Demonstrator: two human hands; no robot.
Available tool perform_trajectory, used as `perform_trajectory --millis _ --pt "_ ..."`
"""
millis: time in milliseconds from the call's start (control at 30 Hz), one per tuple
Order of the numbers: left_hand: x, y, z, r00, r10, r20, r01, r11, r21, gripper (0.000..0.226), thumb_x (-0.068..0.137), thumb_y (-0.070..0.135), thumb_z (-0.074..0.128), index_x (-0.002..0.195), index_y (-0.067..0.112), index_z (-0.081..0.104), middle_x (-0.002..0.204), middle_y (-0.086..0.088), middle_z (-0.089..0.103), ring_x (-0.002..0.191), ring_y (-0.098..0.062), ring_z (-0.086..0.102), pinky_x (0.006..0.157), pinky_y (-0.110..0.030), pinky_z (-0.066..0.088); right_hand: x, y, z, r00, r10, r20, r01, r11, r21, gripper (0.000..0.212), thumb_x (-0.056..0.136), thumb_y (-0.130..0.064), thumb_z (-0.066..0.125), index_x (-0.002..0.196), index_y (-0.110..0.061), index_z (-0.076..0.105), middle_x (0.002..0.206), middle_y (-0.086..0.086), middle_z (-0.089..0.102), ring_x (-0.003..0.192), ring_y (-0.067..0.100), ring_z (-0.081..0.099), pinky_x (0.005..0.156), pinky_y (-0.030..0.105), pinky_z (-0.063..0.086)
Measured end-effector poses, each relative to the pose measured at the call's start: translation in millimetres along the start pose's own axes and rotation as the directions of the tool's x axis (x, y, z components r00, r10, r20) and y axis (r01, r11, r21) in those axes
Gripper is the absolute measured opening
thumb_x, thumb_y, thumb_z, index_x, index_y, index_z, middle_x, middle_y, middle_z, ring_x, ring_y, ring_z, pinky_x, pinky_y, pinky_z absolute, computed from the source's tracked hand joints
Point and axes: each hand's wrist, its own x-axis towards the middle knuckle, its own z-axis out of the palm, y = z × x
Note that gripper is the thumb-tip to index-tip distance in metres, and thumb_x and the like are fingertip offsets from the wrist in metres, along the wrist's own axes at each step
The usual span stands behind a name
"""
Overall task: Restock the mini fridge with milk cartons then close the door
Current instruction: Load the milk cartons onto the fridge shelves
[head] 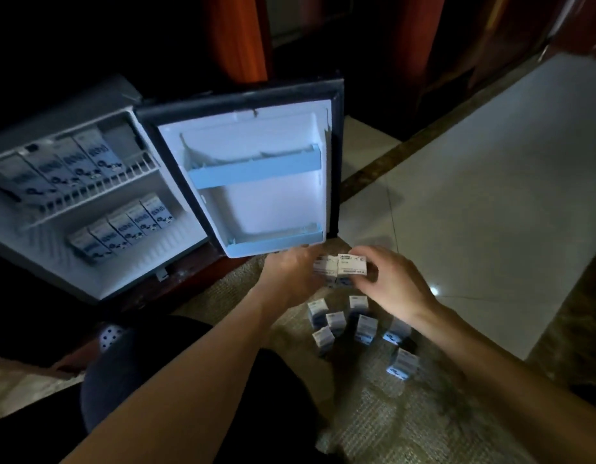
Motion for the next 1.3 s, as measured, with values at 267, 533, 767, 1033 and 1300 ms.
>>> perform_trajectory --millis 267,533,767,1033,1300 --pt "-32 -59 -109 0.956 -0.095 -0.276 0.061 0.99 -0.13 0.028 0.085 0.039 0.067 0.112 0.037 0.059 0.102 0.012 0.064 0.089 -0.014 0.063 0.074 -0.037 0.055 61 -98 -32 0.979 -0.193 -0.064 0.199 0.975 0.101 0.038 0.088 -0.024 0.075 0.123 -0.03 0.062 0.118 -0.011 0.068 0.102 0.007 0.065 0.082 0.028 0.059" --pt "-84 -144 -158 0.876 -0.228 -0.425 0.137 0.963 -0.234 0.028 0.085 0.031 0.07 0.111 0.034 0.062 0.097 0.012 0.064 0.083 -0.01 0.063 0.073 -0.037 0.057 121 -203 -5 0.927 -0.375 0.006 0.371 0.919 0.129 0.03 0.089 -0.026 0.073 0.117 -0.034 0.065 0.106 -0.018 0.069 0.088 0.003 0.067 0.077 0.03 0.055" --pt "-113 -231 -159 0.778 -0.363 -0.513 0.236 0.925 -0.297 0.03 0.084 0.032 0.071 0.112 0.037 0.059 0.101 0.014 0.063 0.081 -0.009 0.065 0.073 -0.04 0.057 171 -276 60 0.871 -0.484 0.084 0.47 0.871 0.144 0.035 0.087 -0.021 0.071 0.119 -0.033 0.064 0.1 -0.015 0.07 0.083 0.004 0.066 0.073 0.034 0.056" --pt "-105 -324 -143 0.713 -0.46 -0.53 0.366 0.888 -0.278 0.04 0.091 0.029 0.067 0.128 0.033 0.054 0.113 0.013 0.057 0.095 -0.013 0.067 0.077 -0.04 0.057 234 -323 151 0.846 -0.525 0.096 0.501 0.844 0.192 0.041 0.088 -0.015 0.074 0.125 -0.027 0.063 0.107 -0.011 0.072 0.083 0.012 0.07 0.077 0.038 0.058" --pt "-86 -399 -128 0.609 -0.504 -0.613 0.416 0.86 -0.294 0.044 0.093 0.025 0.068 0.135 0.026 0.055 0.117 0.007 0.057 0.091 -0.018 0.068 0.081 -0.043 0.058 291 -358 224 0.842 -0.536 0.051 0.507 0.822 0.26 0.044 0.089 -0.018 0.075 0.13 -0.03 0.062 0.106 -0.014 0.073 0.087 0.004 0.067 0.076 0.028 0.058"
